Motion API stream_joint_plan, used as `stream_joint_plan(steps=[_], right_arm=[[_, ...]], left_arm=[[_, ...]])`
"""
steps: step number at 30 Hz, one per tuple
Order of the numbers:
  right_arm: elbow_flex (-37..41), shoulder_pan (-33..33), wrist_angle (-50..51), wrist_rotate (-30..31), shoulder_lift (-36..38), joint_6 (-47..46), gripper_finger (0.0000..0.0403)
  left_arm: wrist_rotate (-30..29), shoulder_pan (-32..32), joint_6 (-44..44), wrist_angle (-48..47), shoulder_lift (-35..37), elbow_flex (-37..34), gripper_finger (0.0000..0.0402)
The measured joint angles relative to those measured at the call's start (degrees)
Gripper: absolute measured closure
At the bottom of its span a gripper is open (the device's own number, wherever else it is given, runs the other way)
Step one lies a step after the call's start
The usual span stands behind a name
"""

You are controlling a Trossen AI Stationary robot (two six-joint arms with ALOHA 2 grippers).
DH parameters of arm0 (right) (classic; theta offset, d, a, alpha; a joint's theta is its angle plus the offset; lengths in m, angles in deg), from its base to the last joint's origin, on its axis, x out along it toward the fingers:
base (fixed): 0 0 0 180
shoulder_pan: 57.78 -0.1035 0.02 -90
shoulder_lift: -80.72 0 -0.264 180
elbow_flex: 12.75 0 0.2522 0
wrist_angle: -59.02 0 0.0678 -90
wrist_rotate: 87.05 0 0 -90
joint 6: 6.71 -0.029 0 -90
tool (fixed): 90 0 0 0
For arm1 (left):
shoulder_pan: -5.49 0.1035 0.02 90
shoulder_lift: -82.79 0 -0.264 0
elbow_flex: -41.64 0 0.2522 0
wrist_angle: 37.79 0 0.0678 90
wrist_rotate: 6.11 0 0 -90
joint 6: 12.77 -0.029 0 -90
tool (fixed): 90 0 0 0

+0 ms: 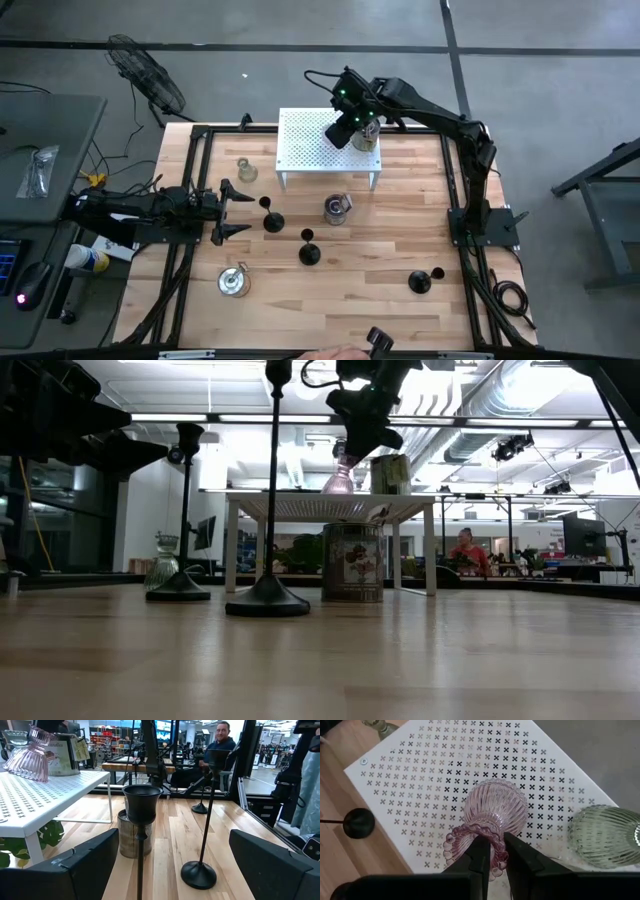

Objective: Pick & Place candle stick holders
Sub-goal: Put the pink glass candle holder on the shelf aligned with the other glass candle holder

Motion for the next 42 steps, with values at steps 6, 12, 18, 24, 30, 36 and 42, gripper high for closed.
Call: stream_joint_plan(steps=[6,12,18,24,30,36,42], right_arm=[[0.00,0.43,-0.13,-0.14,0.00,0.00,0.0360],[0.00,0.70,-0.39,1.44,0.00,0.00,0.0359],[0.00,1.05,-0.97,1.07,0.00,0.00,0.0358],[0.00,1.05,-0.97,1.09,0.00,0.00,0.0358],[0.00,1.04,-0.97,0.94,0.00,0.00,0.0358],[0.00,1.03,-0.77,-0.45,0.00,-0.10,0.0358],[0.00,1.03,-0.78,-0.42,0.00,-0.20,0.0358]], left_arm=[[-0.02,0.01,-0.01,0.00,0.00,-0.02,0.0029],[-0.03,0.02,0.00,0.00,0.02,-0.01,0.0029],[-0.07,0.01,0.00,0.00,0.02,0.00,0.0029],[-0.11,0.02,0.01,0.00,0.02,-0.02,0.0029],[-0.11,0.00,-0.01,0.00,0.01,0.00,0.0029],[-0.11,0.00,-0.01,0.00,0.00,-0.02,0.0029],[-0.11,0.01,-0.01,0.00,0.01,-0.01,0.0029]])
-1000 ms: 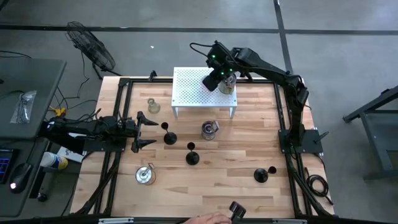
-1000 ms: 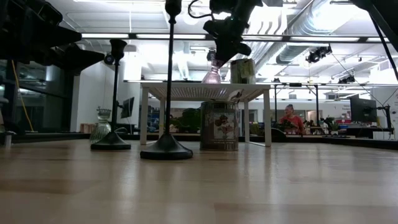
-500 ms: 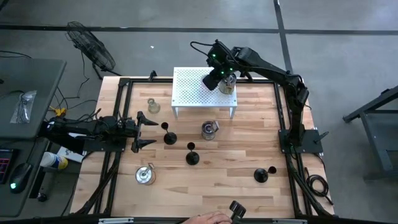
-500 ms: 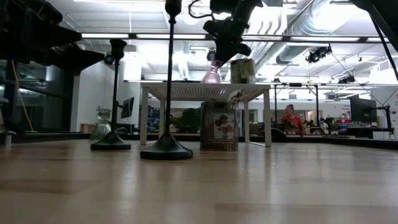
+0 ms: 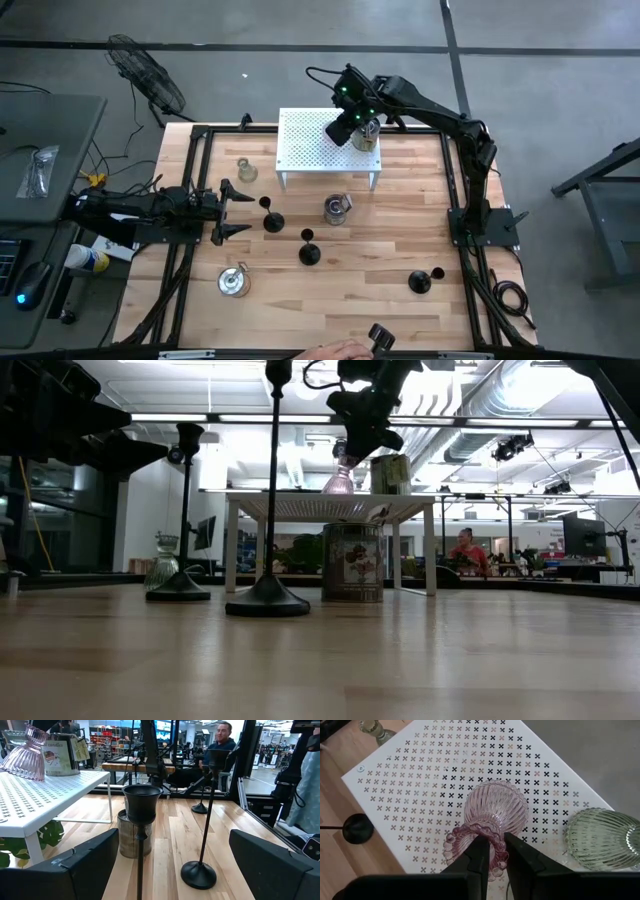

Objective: Pick & Place candle stick holders
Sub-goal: Put the pink glass candle holder on the shelf aligned with the other glass candle holder

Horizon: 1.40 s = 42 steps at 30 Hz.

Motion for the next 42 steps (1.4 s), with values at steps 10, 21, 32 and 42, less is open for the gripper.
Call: stream_joint_plan(steps=[10,21,32,42], right_arm=[[0.00,0.00,-0.04,-0.04,0.00,0.00,0.0356],[-0.07,0.09,-0.33,-0.44,0.11,0.03,0.0268],[-0.07,0.50,-2.66,-0.04,2.91,0.17,0.0242],[0.81,-4.68,3.01,-0.44,9.94,2.13,0.0242]], left_arm=[[0.00,0.00,-0.01,0.00,0.01,0.00,0.0029],[0.00,0.00,0.02,0.00,-0.01,0.01,0.0029],[0.00,-0.01,0.02,0.00,0.01,0.01,0.0029],[0.00,0.01,0.01,0.01,0.01,-0.01,0.0029]])
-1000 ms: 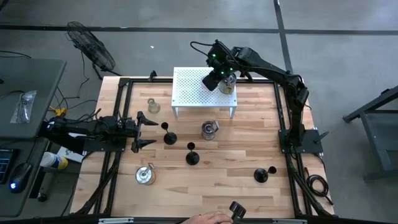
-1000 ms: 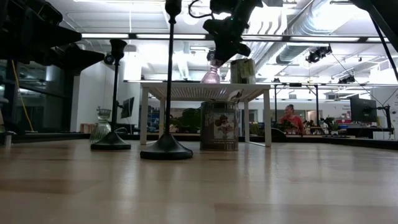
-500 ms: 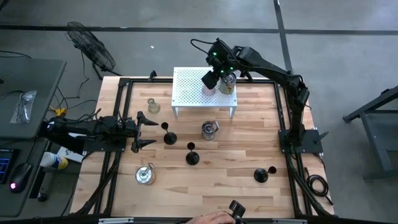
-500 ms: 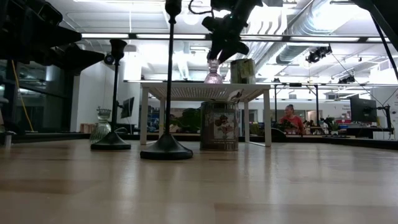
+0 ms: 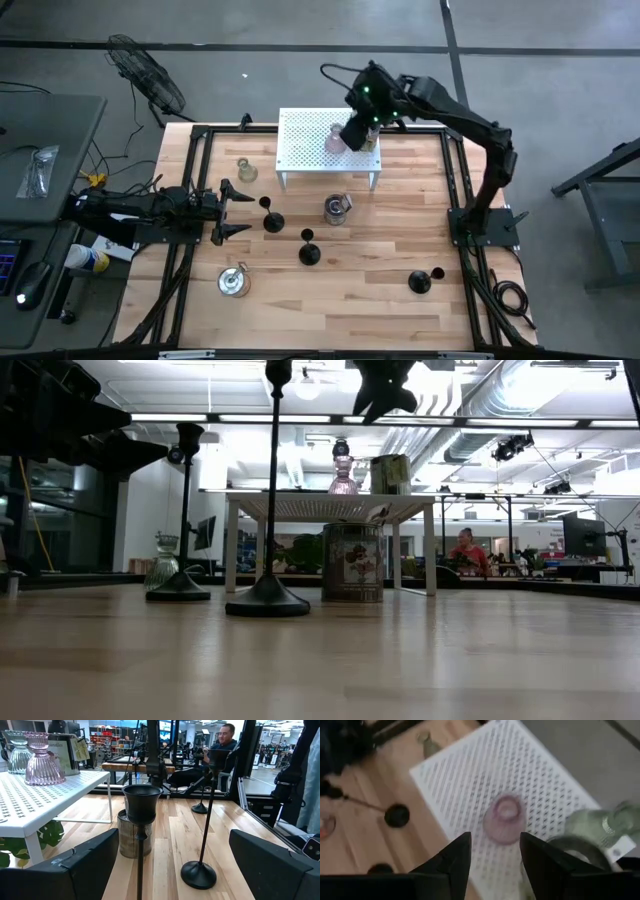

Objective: Pick & Place candle stick holders
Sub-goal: Put the pink glass candle holder on the shelf aligned with the other glass candle holder

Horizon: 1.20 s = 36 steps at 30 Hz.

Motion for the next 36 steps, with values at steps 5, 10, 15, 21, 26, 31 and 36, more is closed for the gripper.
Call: stream_joint_plan(steps=[5,10,15,21,26,31,36], right_arm=[[11.76,-5.52,-9.03,0.01,6.50,0.91,0.0242],[25.61,-11.29,-22.01,2.26,12.51,-0.19,0.0243],[35.56,-15.65,-32.63,5.15,15.02,-1.80,0.0243],[45.93,-19.09,-51.01,11.94,16.28,-2.19,0.0243],[50.78,-20.58,-61.29,18.02,16.42,-3.04,0.0243],[55.55,-21.03,-70.29,20.42,16.42,-5.28,0.0243],[58.67,-22.03,-75.96,23.13,16.42,-4.45,0.0243]], left_arm=[[0.00,0.00,0.00,-0.01,0.00,0.00,0.0029],[0.00,0.00,0.01,0.01,-0.02,0.01,0.0029],[0.00,-0.02,0.00,0.01,0.01,0.01,0.0029],[0.00,-0.02,-0.01,0.01,-0.02,0.02,0.0029],[0.00,0.00,0.00,0.01,0.00,0.01,0.0029],[0.00,0.00,-0.02,0.01,-0.01,0.01,0.0029],[0.00,0.00,0.01,0.01,-0.02,0.02,0.0029]])
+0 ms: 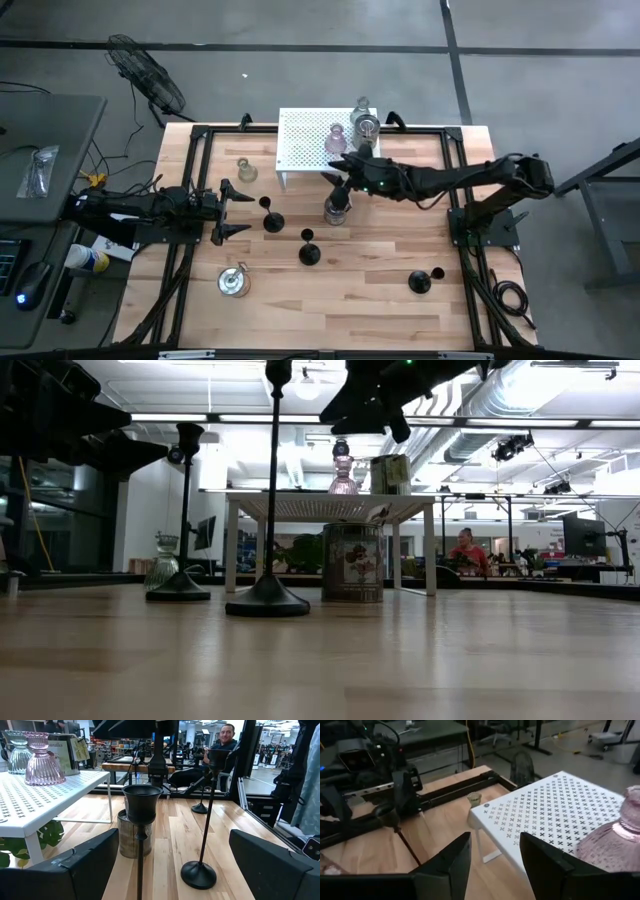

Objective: Pick & Place candle stick holders
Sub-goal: Put the pink glass candle holder on the shelf aligned with the other glass candle holder

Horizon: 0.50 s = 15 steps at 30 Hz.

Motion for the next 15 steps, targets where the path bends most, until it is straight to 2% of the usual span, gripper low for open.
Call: stream_joint_plan(steps=[6,15], right_arm=[[0.39,-0.44,-1.33,2.95,-1.37,6.93,0.0243],[0.43,-1.09,-0.99,8.76,-2.91,4.10,0.0243]], left_arm=[[0.00,-0.01,-0.01,0.00,0.02,-0.01,0.0029],[0.00,-0.02,0.00,0.00,0.02,-0.02,0.0029]])
